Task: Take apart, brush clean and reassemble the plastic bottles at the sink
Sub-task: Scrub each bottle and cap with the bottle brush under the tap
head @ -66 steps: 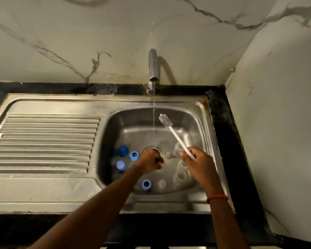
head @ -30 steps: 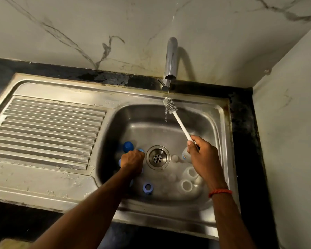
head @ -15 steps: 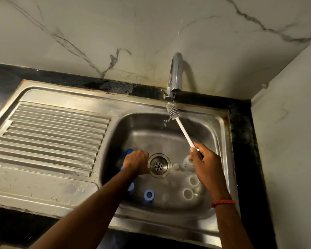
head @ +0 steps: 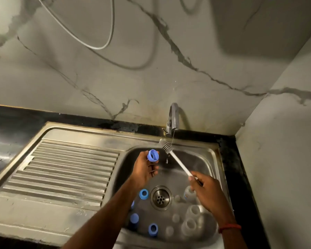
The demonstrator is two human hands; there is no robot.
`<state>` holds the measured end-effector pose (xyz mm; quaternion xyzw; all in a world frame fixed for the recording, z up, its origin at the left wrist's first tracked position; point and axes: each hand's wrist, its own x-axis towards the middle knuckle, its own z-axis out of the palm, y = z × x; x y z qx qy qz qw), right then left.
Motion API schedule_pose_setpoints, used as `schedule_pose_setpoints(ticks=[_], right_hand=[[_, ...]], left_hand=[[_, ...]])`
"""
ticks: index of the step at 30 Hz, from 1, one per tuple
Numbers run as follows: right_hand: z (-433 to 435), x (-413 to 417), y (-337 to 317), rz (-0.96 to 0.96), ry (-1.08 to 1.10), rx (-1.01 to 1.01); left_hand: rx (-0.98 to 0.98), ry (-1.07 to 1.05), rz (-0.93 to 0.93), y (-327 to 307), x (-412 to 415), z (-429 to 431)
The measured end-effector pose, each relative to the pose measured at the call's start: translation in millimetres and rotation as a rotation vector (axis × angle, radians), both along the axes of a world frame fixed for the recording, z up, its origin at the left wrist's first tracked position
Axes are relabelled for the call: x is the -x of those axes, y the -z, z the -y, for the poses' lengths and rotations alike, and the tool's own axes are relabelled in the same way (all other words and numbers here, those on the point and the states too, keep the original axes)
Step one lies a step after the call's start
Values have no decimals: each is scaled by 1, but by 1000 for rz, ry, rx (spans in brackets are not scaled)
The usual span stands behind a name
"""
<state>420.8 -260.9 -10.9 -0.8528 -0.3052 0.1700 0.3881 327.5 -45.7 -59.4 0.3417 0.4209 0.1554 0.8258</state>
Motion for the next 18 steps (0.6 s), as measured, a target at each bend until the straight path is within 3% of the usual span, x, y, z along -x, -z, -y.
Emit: schedule_pose_setpoints(ticks=[2,6,10,14,18], right_hand=[[2,7,-8,44,-62,54],[1,19,-21,308,-154,299],[-2,31,-40,413,-196,339],[-5,37,-49,467,-61,373],[-6,47,-52,346,-151,371]], left_hand=[[9,-32,18,-3,1,1],[-115,-23,-24,-11,5,5],[-292,32,-14,-14,13,7],[-417,106,47,-15,23,0],[-482,139,-37,-18,32,-4]])
